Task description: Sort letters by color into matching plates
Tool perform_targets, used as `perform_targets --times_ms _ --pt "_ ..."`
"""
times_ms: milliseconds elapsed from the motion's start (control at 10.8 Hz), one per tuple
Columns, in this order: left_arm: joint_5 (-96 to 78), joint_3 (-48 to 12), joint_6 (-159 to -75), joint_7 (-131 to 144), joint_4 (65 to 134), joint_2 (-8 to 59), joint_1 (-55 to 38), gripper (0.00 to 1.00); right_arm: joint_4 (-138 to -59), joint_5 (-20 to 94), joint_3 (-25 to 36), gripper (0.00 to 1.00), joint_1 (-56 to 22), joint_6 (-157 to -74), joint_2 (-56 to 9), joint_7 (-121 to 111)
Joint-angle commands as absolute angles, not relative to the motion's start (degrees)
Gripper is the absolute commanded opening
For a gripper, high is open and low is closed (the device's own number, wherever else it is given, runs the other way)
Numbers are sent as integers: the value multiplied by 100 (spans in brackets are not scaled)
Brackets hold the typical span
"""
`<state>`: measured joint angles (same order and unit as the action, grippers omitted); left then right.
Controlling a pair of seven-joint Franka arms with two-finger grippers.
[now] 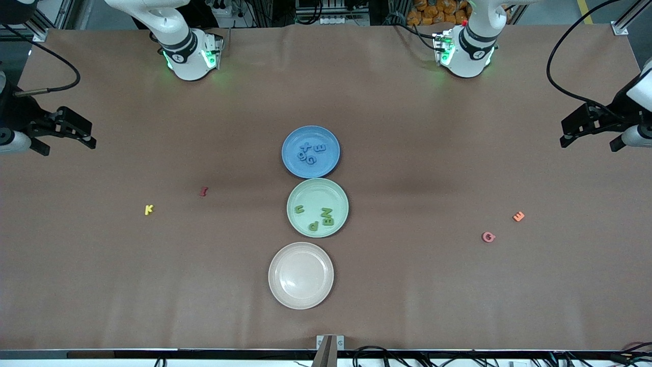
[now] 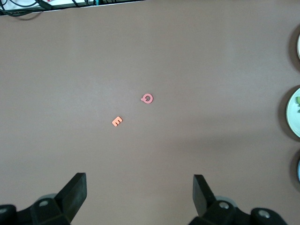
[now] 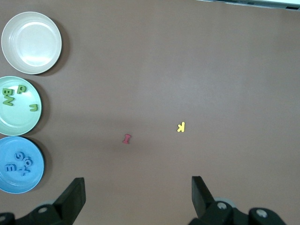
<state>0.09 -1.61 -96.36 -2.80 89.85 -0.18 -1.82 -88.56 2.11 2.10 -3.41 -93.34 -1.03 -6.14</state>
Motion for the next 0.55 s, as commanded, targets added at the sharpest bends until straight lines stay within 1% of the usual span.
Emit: perform_targets --times_ms 0,462 --pt "97 -167 -9633 -387 8895 9 -176 100 -9044 211 229 100 -369 -9352 70 -677" --pt "79 -176 -9572 -369 8938 0 -176 100 -9053 211 229 100 -369 -9352 62 -677"
